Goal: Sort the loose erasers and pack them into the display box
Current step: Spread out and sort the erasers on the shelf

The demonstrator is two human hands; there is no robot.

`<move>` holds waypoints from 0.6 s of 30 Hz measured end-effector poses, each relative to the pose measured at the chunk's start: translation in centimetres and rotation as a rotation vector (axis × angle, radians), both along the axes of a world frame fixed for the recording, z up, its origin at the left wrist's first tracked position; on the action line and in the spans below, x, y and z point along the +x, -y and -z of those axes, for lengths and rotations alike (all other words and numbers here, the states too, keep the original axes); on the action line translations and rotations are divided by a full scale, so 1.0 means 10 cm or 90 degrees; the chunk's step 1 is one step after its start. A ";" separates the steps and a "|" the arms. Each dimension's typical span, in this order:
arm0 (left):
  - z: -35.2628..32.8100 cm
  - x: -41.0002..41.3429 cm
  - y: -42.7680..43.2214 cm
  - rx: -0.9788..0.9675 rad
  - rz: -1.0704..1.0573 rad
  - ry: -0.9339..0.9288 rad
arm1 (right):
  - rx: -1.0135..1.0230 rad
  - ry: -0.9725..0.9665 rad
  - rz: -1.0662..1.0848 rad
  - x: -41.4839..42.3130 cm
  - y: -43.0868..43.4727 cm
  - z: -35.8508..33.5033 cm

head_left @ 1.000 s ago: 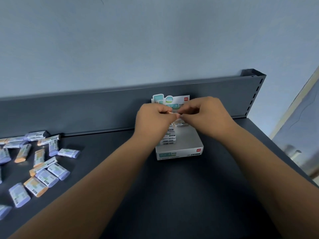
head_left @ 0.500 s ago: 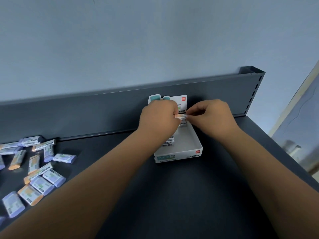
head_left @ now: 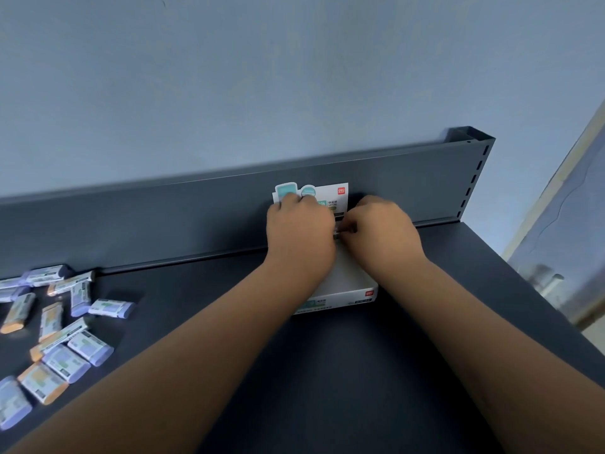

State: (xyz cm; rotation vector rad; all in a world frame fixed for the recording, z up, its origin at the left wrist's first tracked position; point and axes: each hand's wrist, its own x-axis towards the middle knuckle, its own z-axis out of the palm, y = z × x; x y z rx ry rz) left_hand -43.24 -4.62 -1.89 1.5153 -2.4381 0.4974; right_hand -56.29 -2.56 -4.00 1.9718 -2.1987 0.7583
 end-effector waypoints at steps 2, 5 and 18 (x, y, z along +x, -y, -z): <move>-0.01 -0.02 -0.02 0.017 -0.013 0.002 | 0.018 0.016 0.012 0.00 0.01 0.00; -0.04 -0.06 -0.05 0.037 -0.033 -0.012 | 0.031 0.004 0.012 0.01 0.00 0.01; -0.25 0.07 -0.13 0.105 -0.022 -0.064 | -0.052 0.007 -0.014 0.00 -0.14 -0.12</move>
